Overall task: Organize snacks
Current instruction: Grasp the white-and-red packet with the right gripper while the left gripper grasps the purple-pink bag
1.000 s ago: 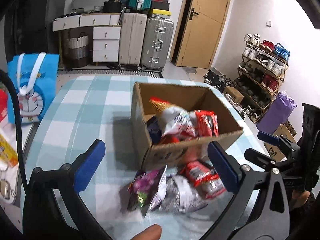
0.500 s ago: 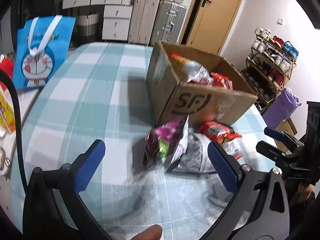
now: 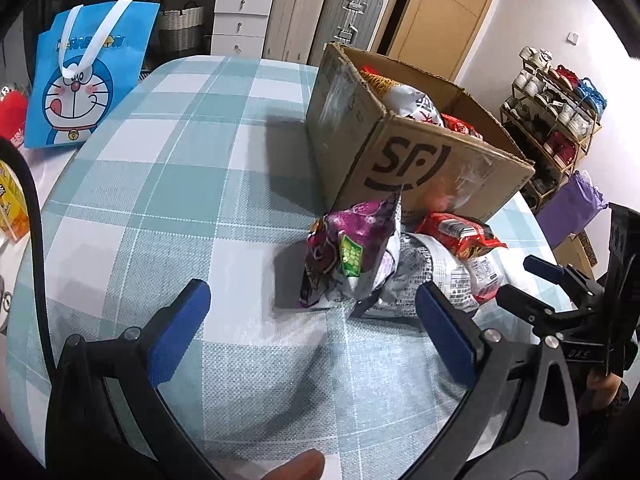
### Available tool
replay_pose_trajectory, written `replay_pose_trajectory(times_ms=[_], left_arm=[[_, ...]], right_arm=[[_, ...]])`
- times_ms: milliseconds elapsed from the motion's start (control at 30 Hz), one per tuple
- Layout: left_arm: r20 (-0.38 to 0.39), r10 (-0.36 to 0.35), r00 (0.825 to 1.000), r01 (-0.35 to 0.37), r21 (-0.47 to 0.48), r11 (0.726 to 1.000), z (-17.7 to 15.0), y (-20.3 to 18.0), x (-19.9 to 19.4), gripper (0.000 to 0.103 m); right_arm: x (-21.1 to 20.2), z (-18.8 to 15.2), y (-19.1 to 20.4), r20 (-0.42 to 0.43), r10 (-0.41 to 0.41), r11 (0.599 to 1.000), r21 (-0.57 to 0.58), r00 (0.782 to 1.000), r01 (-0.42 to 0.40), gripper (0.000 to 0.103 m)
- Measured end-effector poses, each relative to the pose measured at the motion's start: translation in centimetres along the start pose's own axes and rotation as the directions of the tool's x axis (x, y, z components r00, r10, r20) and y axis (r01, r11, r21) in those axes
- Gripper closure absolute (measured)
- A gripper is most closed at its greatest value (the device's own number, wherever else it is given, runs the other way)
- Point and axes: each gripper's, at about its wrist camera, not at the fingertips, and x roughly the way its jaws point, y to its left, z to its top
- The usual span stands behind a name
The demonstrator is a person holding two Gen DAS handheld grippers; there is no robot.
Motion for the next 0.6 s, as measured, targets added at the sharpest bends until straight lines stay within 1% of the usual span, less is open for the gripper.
replay_pose_trajectory(times_ms=[100, 233, 400, 600], left_arm=[[0.002, 0.002, 1.0, -0.002, -0.008, 1.0, 0.0, 0.2, 0.0, 0.001], [0.0, 0.006, 1.0, -0.006, -0.012, 1.0, -0.1, 0.3, 0.2, 0.001], [-0.005, -0.006, 1.0, 0.006, -0.028, 1.0, 0.0, 0.2, 0.4, 0.001], [-0.007, -0.015, 1.0, 0.015, -0.021, 1.0, -0.1, 0.1, 0.7, 0.001]], right_arm=[[0.6, 0.2, 0.1, -0.018, 0.0, 1.0, 0.007, 1.0, 0.0, 0.001], [1.4, 0.6, 0.1, -0.03, 0.027, 0.999, 0.024, 0.999, -0.026, 0.001], [2.5, 1.2, 0.4, -0.04, -0.007, 0.999, 0.034, 0.999, 0.008, 0.001], [3.2, 1.2, 0.7, -0.054, -0.067, 0.998, 0.01, 0.996, 0.068, 0.001]])
